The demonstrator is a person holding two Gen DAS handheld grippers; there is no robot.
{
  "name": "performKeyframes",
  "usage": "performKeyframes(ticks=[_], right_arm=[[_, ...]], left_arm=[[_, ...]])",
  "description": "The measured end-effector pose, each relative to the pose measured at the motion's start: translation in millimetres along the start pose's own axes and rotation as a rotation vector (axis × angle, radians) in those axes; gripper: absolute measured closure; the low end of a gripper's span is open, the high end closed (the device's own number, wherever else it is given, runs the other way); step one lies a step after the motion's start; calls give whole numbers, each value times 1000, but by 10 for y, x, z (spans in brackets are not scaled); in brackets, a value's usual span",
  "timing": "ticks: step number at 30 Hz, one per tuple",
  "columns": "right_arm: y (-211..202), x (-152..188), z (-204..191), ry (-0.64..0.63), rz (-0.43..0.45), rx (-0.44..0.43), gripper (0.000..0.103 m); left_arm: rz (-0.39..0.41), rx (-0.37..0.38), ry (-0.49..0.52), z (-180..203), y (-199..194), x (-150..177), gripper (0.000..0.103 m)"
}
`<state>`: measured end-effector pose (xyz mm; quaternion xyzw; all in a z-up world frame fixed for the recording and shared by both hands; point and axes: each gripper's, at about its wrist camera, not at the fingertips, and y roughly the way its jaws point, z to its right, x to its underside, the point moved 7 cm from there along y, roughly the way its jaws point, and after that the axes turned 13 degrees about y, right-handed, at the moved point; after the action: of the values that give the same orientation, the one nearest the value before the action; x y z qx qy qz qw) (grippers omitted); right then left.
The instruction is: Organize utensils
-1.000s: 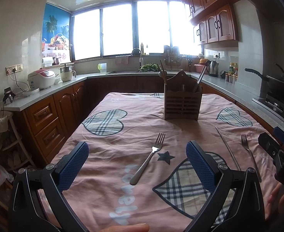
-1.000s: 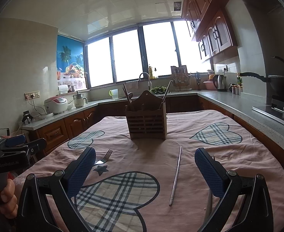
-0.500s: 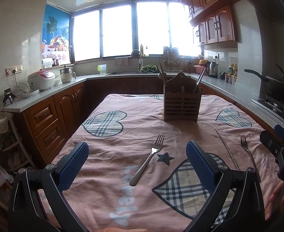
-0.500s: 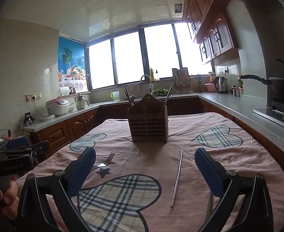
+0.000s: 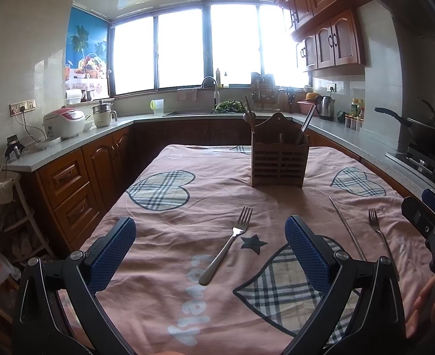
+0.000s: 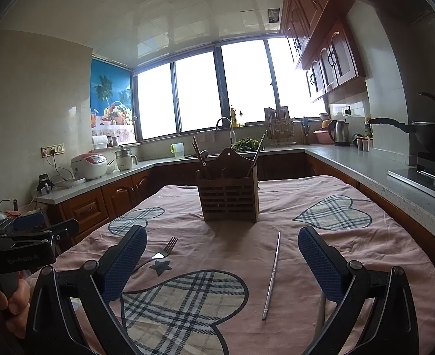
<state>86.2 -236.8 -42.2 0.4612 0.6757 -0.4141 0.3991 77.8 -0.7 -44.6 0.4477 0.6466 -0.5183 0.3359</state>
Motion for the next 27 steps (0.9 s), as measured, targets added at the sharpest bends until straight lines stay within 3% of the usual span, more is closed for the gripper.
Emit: performKeyframes(ticks=[27], right_arm=[[17,-33,-51,-5,4,-15,0]], left_arm=[[10,10,6,25,-4,-46,0]])
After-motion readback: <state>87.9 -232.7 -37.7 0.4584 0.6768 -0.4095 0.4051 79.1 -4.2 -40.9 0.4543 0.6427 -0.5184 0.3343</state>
